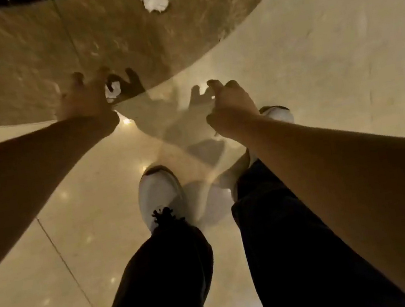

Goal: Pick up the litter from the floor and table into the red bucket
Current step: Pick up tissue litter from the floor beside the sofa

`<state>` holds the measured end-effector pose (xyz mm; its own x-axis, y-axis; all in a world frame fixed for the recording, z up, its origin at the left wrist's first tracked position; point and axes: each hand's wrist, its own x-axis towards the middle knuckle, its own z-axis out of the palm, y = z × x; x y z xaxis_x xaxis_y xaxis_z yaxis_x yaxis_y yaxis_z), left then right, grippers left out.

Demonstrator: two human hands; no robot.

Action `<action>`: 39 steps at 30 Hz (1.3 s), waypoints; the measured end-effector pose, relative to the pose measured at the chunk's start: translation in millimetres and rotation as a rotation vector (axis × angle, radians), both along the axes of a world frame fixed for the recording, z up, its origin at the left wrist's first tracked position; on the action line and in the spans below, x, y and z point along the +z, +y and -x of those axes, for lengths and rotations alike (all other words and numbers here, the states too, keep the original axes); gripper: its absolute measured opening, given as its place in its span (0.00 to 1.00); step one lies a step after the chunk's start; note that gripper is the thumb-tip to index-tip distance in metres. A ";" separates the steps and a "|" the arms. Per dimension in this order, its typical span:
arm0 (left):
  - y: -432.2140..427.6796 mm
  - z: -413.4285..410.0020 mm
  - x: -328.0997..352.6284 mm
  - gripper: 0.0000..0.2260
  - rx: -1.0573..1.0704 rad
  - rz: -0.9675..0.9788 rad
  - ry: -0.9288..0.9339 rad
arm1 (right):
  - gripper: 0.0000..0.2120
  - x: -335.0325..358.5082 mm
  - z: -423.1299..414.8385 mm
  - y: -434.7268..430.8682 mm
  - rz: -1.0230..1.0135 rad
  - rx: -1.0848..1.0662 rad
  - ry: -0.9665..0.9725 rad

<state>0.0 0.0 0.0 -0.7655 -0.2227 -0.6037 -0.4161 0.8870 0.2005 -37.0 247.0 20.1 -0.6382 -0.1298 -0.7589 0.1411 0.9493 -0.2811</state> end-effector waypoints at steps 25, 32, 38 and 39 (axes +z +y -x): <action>124.0 107.4 227.2 0.10 0.035 -0.600 0.273 | 0.15 209.6 96.0 35.9 0.450 -0.647 0.062; 166.3 158.0 496.5 0.16 0.000 -0.460 0.372 | 0.11 473.4 134.3 81.8 0.517 -0.738 0.175; 220.8 186.7 674.7 0.13 -0.170 -0.329 0.401 | 0.22 644.4 148.1 151.3 0.325 -0.532 0.520; 231.6 191.2 694.3 0.14 -0.229 -0.297 0.422 | 0.25 662.0 153.1 160.8 0.292 -0.509 0.543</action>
